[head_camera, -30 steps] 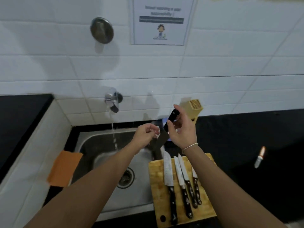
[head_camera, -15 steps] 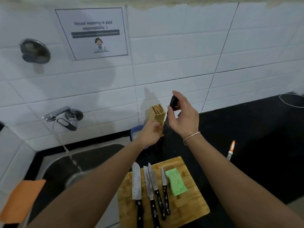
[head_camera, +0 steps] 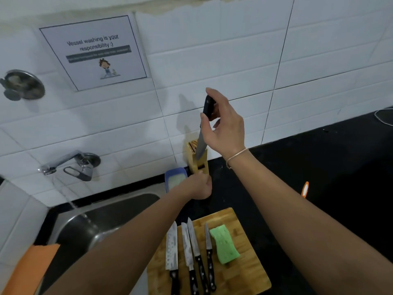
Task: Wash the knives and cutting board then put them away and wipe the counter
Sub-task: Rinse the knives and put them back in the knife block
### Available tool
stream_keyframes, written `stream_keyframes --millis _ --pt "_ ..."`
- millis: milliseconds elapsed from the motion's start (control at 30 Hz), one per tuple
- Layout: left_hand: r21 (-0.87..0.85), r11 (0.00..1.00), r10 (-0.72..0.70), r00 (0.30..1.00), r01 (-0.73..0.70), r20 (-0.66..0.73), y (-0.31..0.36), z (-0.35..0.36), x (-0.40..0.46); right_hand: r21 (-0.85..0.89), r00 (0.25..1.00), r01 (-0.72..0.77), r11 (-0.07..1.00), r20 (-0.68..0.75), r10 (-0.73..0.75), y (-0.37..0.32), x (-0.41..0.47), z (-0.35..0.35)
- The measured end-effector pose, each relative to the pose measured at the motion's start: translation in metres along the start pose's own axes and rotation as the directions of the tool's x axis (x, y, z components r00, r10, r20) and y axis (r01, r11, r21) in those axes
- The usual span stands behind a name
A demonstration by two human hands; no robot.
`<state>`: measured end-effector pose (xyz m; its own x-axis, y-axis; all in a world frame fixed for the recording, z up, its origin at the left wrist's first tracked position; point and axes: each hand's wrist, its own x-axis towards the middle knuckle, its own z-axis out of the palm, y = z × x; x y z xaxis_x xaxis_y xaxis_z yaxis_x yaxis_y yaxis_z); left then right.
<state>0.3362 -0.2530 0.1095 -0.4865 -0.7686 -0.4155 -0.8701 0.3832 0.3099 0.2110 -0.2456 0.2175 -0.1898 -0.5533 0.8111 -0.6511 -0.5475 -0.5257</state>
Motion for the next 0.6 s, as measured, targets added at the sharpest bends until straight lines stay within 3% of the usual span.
stream_keyframes --millis 267,600 --pt "0.085 0.995 0.059 0.992 -0.049 -0.111 0.002 -0.001 0.008 0.017 0.999 0.041 0.999 -0.014 -0.040 -0.010 0.009 0.000" --pt "0.107 0.994 0.014 0.973 0.012 -0.232 -0.008 -0.008 0.011 0.032 0.998 0.057 0.998 -0.029 -0.056 -0.020 0.018 0.001"
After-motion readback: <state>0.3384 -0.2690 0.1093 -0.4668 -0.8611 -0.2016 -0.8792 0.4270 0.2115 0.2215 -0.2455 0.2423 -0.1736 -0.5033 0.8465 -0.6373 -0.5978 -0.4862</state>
